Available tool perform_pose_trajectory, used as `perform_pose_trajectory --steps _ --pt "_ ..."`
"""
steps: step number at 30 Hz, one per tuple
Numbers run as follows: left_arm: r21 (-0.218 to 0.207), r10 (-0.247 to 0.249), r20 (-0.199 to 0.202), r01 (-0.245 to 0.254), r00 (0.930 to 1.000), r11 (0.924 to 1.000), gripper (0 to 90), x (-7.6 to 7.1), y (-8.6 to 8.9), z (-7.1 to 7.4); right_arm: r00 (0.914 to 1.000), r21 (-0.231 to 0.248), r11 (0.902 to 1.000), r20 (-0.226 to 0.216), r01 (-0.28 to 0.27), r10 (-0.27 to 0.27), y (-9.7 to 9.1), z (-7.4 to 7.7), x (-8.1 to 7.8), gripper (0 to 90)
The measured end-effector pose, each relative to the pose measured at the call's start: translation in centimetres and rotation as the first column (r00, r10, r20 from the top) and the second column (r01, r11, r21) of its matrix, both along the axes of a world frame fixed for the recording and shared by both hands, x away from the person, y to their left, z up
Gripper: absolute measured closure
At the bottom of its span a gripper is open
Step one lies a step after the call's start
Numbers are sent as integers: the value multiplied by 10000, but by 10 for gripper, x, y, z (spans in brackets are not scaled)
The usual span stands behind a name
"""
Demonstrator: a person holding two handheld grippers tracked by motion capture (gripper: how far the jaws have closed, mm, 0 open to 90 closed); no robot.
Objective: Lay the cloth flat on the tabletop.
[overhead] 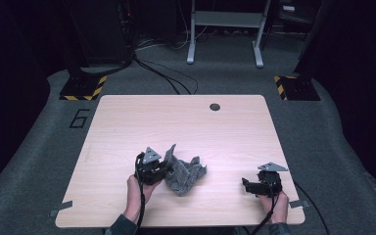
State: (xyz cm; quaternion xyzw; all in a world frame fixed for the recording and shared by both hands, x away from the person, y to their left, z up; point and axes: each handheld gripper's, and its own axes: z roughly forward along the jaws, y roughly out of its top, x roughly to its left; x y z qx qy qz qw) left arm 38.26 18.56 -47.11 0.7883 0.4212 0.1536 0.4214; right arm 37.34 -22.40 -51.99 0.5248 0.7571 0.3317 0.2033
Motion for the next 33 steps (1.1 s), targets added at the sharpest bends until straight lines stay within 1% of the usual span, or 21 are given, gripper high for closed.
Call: perform_pose_trajectory --steps 2,3,4,5,6,7,8,10,11,13,18,20,21,22,23,24,25,26,27,31,33 --pt "25 93 -44 -92 9999 10000 744 1 3 -2 9999 90 9999 74 -110 109 4 3 1 156" --pt "157 179 -128 -177 9998 9997 670 2 7 -3 9990 634 9970 69 -437 433 11 10 3 167" --pt "205 355 -288 -349 9990 9992 611 3 12 -4 9985 859 9948 123 -551 543 16 14 4 177" --pt "205 355 -288 -349 9990 9992 567 3 12 -4 9985 859 9948 123 -551 543 16 14 4 177" --pt "223 449 -386 -440 9982 9988 567 4 14 -4 9977 962 9931 203 -670 653 19 17 5 184" --pt "228 654 -339 -647 9973 9976 509 3 16 -3 9965 1071 9909 250 -819 796 24 21 7 187" --pt "267 826 -243 -820 9963 9963 432 4 21 0 9916 1235 9842 401 -1267 1226 37 31 13 211" --pt "241 919 -176 -915 9956 9955 398 4 22 3 9893 1255 9817 456 -1435 1387 44 36 15 219" --pt "234 996 -128 -993 9949 9948 383 4 24 4 9823 1207 9753 528 -1849 1797 59 45 20 233" --pt "227 1116 -94 -1113 9937 9935 374 6 26 7 9784 1162 9721 601 -2038 1979 67 49 23 251" --pt "531 1170 -80 -1165 9931 9918 372 8 27 5 9478 831 9453 760 -3155 3096 110 64 38 385" --pt "668 934 -219 -918 9954 9935 402 10 27 0 9371 824 9338 567 -3481 3443 127 63 44 449" --pt "834 791 -320 -762 9964 9936 448 10 26 -2 9223 700 9196 366 -3865 3848 141 59 50 511" --pt "986 696 -332 -660 9970 9929 470 11 25 -5 9181 574 9163 201 -3963 3958 148 56 51 543" --pt "1170 495 -539 -430 9973 9922 482 12 25 -7 9108 512 9096 3 -4124 4129 154 53 52 587" --pt "1261 506 -646 -421 9966 9911 482 13 23 -11 9108 512 9096 3 -4124 4129 154 53 52 587" --pt "1478 321 -942 -179 9950 9889 516 14 22 -18 8941 228 8946 -290 -4463 4468 163 45 52 647" --pt "1683 161 -1161 37 9931 9857 519 14 23 -22 8934 161 8941 -355 -4476 4479 165 42 52 666" --pt "1683 161 -1161 37 9931 9857 520 14 23 -22 8934 161 8941 -355 -4476 4479 165 42 52 666" --pt "1894 133 -1405 137 9900 9818 532 11 20 -34 8776 -203 8809 -996 -4729 4689 167 26 51 747" --pt "2030 94 -1358 186 9907 9790 532 9 19 -36 8745 -217 8790 -1158 -4763 4710 166 22 50 758"
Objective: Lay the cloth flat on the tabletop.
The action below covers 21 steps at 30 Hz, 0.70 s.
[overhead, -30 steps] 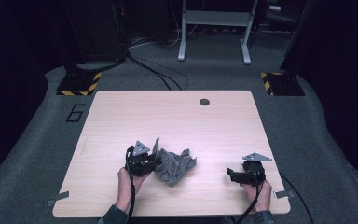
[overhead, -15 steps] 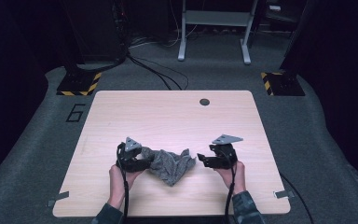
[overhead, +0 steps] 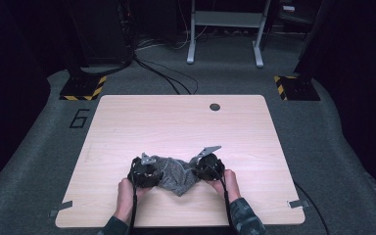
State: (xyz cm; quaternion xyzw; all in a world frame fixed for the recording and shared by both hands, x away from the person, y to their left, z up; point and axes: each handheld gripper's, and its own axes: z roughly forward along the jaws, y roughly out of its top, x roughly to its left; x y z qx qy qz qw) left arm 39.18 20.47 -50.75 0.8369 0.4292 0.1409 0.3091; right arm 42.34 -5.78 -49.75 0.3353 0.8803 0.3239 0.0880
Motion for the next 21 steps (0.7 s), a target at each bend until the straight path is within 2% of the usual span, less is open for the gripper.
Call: perform_pose_trajectory --steps 5,11,14,15,16,20,21 --pt "77 -32 81 31 10000 10000 534 -5 1 -2 10000 -99 9999 24 -39 39 -5 -6 -3 772" --pt "82 -26 101 25 9999 10000 535 -13 6 -3 9996 -208 9995 181 236 -233 -11 -8 -11 782" --pt "-50 19 98 -19 10000 10000 535 -18 10 -3 9985 -600 9971 300 467 -449 -17 -6 -16 785" --pt "107 -13 81 12 10000 9999 535 -20 11 -3 9982 -708 9961 343 523 -500 -19 -6 -18 785" --pt "-22 53 172 -52 9998 10000 535 -21 11 -4 9969 -795 9944 406 700 -669 -22 -5 -20 786" --pt "-198 89 161 -86 9998 9998 530 -23 13 -5 9944 -830 9910 221 1048 -1033 -35 -4 -24 784" --pt "-169 7 47 -6 10000 9999 522 -23 13 -4 9942 -768 9912 120 1076 -1070 -38 -4 -24 781"
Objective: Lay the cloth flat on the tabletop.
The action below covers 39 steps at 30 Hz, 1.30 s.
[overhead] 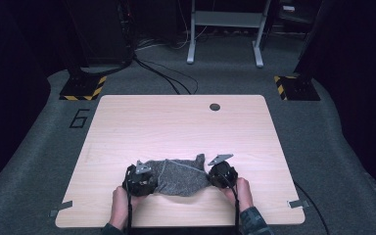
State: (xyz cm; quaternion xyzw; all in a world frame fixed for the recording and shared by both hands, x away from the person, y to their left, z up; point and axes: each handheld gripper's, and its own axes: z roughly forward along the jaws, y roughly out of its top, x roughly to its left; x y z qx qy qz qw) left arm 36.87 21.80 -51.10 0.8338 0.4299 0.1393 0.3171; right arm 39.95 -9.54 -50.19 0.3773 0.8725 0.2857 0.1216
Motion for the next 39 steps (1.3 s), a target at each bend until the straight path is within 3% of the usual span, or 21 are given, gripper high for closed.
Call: perform_pose_trajectory --steps 3,4,7,10,15,19,22,23,26,28,35,39 --pt "21 39 32 -39 10000 10000 443 1 1 2 9998 -50 10000 -201 10 -11 -4 3 2 690" --pt "-227 219 123 -216 9997 9995 424 2 4 7 9996 33 10000 -282 8 -7 -5 5 4 651" --pt "-238 419 358 -410 9985 9989 385 4 8 16 9998 328 9994 -170 82 -76 -9 12 8 606" --pt "-280 922 628 -905 9938 9955 360 13 18 29 9997 1111 9937 157 168 -186 -12 31 22 555" --pt "-28 1403 682 -1404 9878 9901 341 26 24 27 9990 1425 9891 207 369 -402 -6 37 38 510" --pt "263 1453 657 -1473 9872 9887 331 32 21 19 9994 1441 9891 128 309 -331 8 29 55 455" --pt "369 1492 694 -1520 9864 9877 323 35 15 11 9993 1223 9919 -224 331 -305 18 20 61 521" --pt "659 1381 662 -1425 9882 9876 323 36 12 7 9989 900 9949 -187 456 -441 24 12 63 624" --pt "715 1348 628 -1392 9889 9877 322 37 9 4 9991 493 9980 -151 396 -389 28 6 63 685" --pt "977 1290 570 -1341 9900 9861 322 37 7 3 9993 73 9993 -72 367 -367 30 1 61 749" --pt "1039 1199 689 -1266 9904 9865 322 38 6 -1 9991 -284 9989 193 374 -368 21 -1 55 782" --pt "757 971 763 -1029 9923 9918 323 40 5 -3 9983 -392 9976 198 564 -556 7 -1 49 786"
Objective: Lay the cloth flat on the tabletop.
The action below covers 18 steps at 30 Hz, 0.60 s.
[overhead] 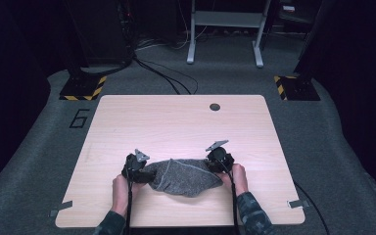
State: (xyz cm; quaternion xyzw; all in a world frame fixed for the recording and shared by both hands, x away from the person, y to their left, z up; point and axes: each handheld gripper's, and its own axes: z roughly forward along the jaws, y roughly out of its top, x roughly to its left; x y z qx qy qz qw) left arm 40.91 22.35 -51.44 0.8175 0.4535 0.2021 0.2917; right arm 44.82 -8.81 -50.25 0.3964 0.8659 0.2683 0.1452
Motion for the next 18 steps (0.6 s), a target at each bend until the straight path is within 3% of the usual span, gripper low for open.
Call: perform_pose_trajectory --steps 8,11,13,14,15,16,18 --pt "-56 -526 201 528 9984 9986 323 6 -3 -2 9997 191 9995 44 250 -251 -22 -1 -14 774" --pt "-130 -789 -17 789 9969 9968 321 9 -3 -1 9995 258 9992 -115 299 -297 -28 -1 -16 685" --pt "-521 -933 -198 922 9954 9944 286 12 0 1 9988 569 9980 -422 282 -259 -32 0 -14 659" --pt "-689 -794 -36 789 9968 9945 294 12 1 4 9979 806 9960 -546 396 -352 -34 1 -13 647" --pt "-750 -774 -56 768 9970 9942 295 12 3 6 9971 1454 9881 -643 503 -413 -41 7 -11 569" --pt "-945 -746 -8 742 9972 9928 295 12 5 9 9971 1454 9881 -643 503 -413 -41 7 -11 569" --pt "-900 -758 -16 753 9971 9931 290 15 7 13 9962 1634 9852 -774 519 -397 -44 13 -10 511"
